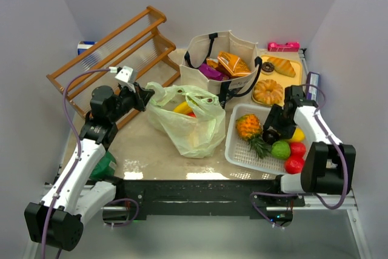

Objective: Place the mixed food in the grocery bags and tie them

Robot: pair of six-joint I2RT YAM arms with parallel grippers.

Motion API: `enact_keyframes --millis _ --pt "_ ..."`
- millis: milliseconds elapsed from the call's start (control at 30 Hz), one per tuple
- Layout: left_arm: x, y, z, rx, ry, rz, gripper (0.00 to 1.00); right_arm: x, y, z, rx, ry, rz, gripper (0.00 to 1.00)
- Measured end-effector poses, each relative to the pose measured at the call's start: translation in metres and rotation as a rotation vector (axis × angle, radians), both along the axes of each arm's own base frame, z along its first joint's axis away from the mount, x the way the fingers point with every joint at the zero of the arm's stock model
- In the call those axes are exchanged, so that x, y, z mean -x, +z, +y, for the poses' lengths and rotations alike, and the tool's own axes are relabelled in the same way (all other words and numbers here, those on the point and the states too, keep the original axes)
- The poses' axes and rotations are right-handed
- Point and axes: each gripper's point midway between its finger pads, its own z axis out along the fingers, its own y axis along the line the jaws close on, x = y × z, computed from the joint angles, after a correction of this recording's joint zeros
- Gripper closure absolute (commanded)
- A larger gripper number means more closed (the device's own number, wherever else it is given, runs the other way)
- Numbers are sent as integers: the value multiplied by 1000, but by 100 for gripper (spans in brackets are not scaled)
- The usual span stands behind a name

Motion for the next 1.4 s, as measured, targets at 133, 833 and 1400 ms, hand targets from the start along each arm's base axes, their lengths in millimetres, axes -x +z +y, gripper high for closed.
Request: enact_keyframes --millis 133,833,1400 --pt "0 0 0 0 0 0 100 -9 29 -6 33 -16 -83 61" --pt "1 1 -1 3 -9 -1 100 -34 315 225 -210 513 -847 83" --pt "-1 1 1 0 9 -5 100 -65 233 399 9 816 -731 80"
